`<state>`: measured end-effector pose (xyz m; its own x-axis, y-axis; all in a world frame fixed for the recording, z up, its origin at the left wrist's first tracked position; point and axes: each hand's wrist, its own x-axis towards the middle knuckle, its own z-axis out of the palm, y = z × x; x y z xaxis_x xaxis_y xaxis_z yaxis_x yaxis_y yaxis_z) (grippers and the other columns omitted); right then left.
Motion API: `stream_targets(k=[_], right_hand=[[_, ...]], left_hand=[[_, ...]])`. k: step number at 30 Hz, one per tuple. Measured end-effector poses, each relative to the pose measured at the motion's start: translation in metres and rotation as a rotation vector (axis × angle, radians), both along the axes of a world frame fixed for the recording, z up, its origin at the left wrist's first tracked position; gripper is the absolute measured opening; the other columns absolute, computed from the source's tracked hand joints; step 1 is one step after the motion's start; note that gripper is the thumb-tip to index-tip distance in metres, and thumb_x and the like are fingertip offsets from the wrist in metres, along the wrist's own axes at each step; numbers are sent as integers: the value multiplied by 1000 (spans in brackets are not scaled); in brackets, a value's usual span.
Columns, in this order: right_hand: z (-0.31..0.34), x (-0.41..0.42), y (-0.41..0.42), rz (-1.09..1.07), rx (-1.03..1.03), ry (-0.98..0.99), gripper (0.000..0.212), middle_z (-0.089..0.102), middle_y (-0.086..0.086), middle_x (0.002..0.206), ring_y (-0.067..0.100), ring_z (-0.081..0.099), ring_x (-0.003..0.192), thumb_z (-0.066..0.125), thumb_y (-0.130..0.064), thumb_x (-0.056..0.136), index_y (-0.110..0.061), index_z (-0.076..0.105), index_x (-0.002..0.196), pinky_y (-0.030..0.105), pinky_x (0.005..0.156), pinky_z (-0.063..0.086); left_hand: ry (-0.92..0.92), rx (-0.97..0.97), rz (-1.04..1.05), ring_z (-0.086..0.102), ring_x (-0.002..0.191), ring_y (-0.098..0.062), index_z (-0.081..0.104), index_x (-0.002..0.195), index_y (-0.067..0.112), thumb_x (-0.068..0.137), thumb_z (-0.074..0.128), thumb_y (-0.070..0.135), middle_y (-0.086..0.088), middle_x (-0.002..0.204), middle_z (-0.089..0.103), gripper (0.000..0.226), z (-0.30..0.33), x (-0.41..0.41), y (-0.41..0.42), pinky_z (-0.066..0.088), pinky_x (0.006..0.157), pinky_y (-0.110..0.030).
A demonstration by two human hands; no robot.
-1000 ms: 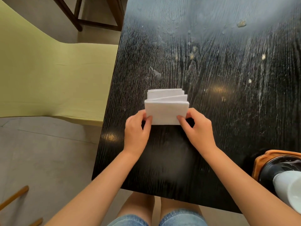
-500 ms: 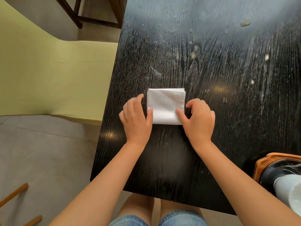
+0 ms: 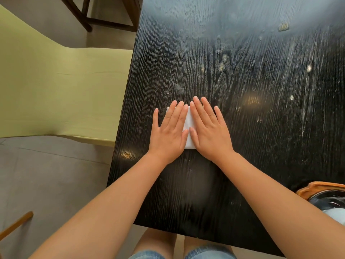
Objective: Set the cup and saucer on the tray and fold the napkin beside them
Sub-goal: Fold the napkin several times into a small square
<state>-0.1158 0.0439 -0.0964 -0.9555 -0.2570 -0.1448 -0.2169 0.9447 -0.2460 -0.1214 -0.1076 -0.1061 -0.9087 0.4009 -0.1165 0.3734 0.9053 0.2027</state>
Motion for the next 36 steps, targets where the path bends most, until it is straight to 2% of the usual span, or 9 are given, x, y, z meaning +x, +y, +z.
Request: stream_targets(k=[14, 17, 20, 22, 24, 26, 29, 31, 36], right_hand=[[9, 25, -2, -27, 109, -54, 64, 17, 9, 155, 19, 8, 143, 25, -39, 92, -7, 16, 146, 48, 114, 17], [12, 37, -4, -41, 117, -63, 64, 19, 9, 155, 19, 11, 143, 24, -40, 92, -6, 17, 146, 49, 113, 21], [12, 59, -6, -63, 114, -70, 64, 15, 9, 155, 20, 7, 143, 23, -40, 92, -6, 15, 146, 49, 113, 16], [12, 76, -8, -77, 110, -79, 65, 12, 9, 155, 20, 5, 143, 24, -40, 92, -6, 13, 147, 49, 112, 13], [11, 86, -9, -82, 127, -88, 65, 9, 9, 155, 20, 4, 143, 24, -40, 93, -6, 10, 147, 49, 112, 12], [12, 87, -10, -92, 127, -90, 66, 9, 8, 155, 20, 5, 143, 26, -40, 92, -6, 11, 147, 50, 113, 13], [13, 84, -10, -97, 129, -97, 65, 13, 8, 155, 21, 8, 142, 28, -39, 92, -6, 15, 146, 51, 113, 18], [12, 86, -10, -97, 119, -100, 65, 12, 7, 155, 21, 7, 142, 26, -39, 92, -6, 13, 146, 51, 114, 16], [10, 86, -10, -105, 77, -104, 66, 7, 6, 155, 19, 4, 143, 26, -41, 92, -8, 9, 147, 51, 112, 15]], left_hand=[[-117, -64, -21, -6, 142, -14, -7, 146, 17, 93, 16, 41, -2, 154, -7, 63, 9, 20, -12, -3, 113, -50], [-146, -17, -41, -10, 142, -14, -10, 145, 17, 92, 14, 40, -2, 154, -8, 62, 13, 28, -13, 1, 116, -50], [-181, 182, 40, 5, 144, -20, 10, 146, 9, 92, 24, 35, -9, 157, 11, 62, 27, 41, -13, 14, 113, -39], [-166, 336, 338, 29, 135, -25, 27, 142, 4, 93, 39, 27, -13, 144, 35, 56, 39, 51, -9, 26, 107, -31], [-229, 438, 634, 43, 118, -23, 37, 137, 4, 93, 49, 22, -10, 127, 46, 49, 48, 58, -2, 36, 96, -27], [-337, 501, 770, 51, 105, -21, 43, 132, 6, 92, 50, 21, -7, 114, 52, 43, 55, 58, 4, 41, 85, -25], [-493, 547, 830, 57, 97, -21, 53, 117, 8, 88, 54, 22, 1, 91, 58, 32, 59, 49, 3, 48, 84, -34], [-619, 585, 818, 61, 91, -23, 60, 96, 8, 88, 55, 21, 0, 81, 61, 16, 60, 40, -1, 50, 81, -40], [-671, 659, 649, 63, 85, -23, 64, 90, 8, 89, 53, 18, -8, 89, 66, 15, 67, 34, -10, 52, 76, -41]])
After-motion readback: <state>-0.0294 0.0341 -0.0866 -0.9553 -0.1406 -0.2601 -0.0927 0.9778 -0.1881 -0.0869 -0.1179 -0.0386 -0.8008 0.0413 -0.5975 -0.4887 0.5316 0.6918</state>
